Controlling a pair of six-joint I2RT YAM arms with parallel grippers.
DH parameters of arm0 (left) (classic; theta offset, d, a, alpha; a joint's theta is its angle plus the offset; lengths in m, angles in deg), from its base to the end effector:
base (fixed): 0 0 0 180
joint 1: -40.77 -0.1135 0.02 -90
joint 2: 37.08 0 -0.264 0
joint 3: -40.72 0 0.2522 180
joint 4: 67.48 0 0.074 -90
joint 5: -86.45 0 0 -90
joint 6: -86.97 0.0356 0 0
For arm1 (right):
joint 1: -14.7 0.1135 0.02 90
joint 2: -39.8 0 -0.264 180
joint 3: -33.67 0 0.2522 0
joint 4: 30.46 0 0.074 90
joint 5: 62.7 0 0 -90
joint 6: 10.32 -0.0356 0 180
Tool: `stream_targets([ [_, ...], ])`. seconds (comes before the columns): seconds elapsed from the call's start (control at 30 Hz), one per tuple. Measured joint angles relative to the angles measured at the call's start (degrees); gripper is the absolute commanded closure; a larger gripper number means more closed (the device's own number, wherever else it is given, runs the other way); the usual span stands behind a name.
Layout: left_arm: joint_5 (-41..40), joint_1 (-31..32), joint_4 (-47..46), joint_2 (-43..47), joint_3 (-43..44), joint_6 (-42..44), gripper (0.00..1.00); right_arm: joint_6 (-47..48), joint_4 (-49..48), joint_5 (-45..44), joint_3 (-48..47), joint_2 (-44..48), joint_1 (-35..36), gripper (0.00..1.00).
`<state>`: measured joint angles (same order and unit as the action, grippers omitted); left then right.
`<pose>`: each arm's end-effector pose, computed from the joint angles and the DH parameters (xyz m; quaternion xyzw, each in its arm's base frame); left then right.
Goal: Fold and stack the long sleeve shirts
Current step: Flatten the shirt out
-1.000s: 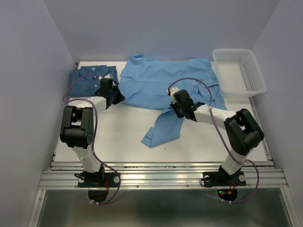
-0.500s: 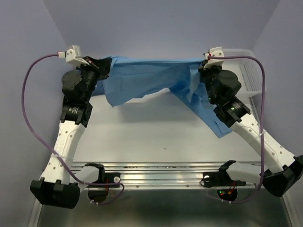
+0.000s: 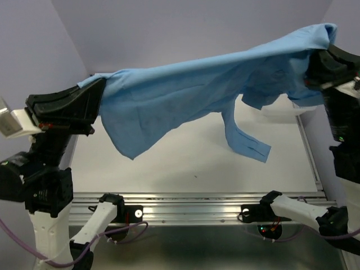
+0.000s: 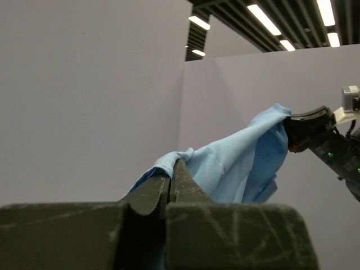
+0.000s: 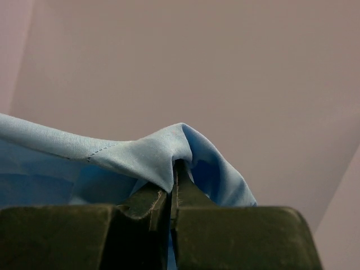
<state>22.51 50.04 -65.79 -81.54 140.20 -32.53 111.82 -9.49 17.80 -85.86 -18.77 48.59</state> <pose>0.0364 -0.0218 0.5901 0.1569 0.3393 -0.3739 0.8488 0.0766 0.0444 0.6294 -0.1666 0.3941 -0.0212 0.9036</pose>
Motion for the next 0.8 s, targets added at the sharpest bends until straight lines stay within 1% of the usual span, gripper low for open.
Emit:
stream_targets([
  [0.03, 2.1, 0.0, -0.5, 1.1, 1.8, -0.7, 1.00, -0.3, 2.1, 2.8, -1.7, 1.3, 0.0, 0.99],
  [0.13, 5.3, 0.0, -0.6, 3.0, 2.8, -2.4, 1.00, -0.7, 6.6, 8.4, -3.5, 5.6, 0.0, 0.99],
  [0.3, 6.9, -0.1, 0.3, 4.7, 2.7, -5.6, 1.00, -0.9, 12.1, 11.8, -3.7, 9.5, -0.1, 0.99],
  [0.4, 6.4, -0.5, 0.8, 4.9, 2.1, -7.4, 1.00, -0.7, 13.5, 11.5, -3.7, 9.5, -0.1, 0.99],
  [0.5, 3.2, -0.8, 1.9, 4.5, 0.4, -8.2, 1.00, -0.1, 13.1, 9.3, -2.1, 8.5, -0.1, 0.99],
  [0.57, 0.3, -0.7, 2.7, 3.6, -0.9, -8.3, 1.00, 0.5, 11.3, 5.4, 2.0, 7.7, -0.2, 0.99],
  [0.67, -6.5, -0.8, 4.6, 0.3, -3.6, -8.2, 1.00, 1.7, 5.2, -2.0, 9.4, 4.4, -0.2, 0.99],
  [0.73, -12.1, -0.8, 6.3, -3.7, -5.7, -7.7, 0.95, 2.2, 1.5, -7.0, 13.1, -0.4, -0.3, 0.99],
  [0.77, -15.5, -0.8, 6.9, -6.3, -7.1, -7.2, 0.90, 2.1, 0.0, -9.0, 15.0, -3.1, -0.7, 0.99],
  [0.8, -19.4, -1.0, 7.7, -9.7, -8.7, -6.5, 0.82, 2.0, -1.1, -10.4, 16.6, -6.1, -1.1, 0.99],
])
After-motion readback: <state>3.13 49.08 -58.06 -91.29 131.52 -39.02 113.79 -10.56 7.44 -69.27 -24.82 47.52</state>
